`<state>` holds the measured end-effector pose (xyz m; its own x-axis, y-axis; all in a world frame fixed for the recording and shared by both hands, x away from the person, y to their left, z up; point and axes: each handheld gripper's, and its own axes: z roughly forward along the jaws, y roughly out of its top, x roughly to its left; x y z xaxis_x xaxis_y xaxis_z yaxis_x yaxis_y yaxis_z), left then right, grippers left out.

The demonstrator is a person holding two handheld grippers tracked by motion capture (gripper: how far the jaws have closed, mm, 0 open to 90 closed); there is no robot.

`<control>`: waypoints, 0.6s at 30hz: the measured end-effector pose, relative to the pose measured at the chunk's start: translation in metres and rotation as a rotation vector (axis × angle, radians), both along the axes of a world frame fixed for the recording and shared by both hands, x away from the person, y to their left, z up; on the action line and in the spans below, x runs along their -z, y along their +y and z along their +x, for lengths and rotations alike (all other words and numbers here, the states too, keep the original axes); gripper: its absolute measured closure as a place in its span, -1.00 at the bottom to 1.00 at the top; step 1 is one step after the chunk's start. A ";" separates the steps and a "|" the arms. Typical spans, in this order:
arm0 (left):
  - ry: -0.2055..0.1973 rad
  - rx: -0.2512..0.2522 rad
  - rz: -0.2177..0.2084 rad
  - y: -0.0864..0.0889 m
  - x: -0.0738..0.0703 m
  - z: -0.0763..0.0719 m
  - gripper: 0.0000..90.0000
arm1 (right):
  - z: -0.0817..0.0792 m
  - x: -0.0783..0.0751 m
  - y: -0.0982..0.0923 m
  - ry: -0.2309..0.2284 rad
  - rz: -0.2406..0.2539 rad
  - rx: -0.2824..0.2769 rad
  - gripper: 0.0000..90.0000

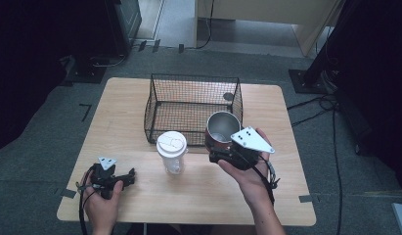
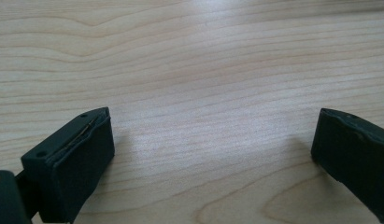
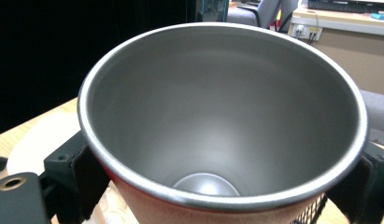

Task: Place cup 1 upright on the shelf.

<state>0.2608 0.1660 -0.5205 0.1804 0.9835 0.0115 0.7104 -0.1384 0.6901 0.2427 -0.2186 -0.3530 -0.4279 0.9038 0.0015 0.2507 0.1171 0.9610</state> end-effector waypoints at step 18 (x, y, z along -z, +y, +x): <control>0.001 0.000 0.000 0.000 0.000 0.000 -1.00 | 0.035 -0.013 0.010 -0.063 0.016 0.061 -0.82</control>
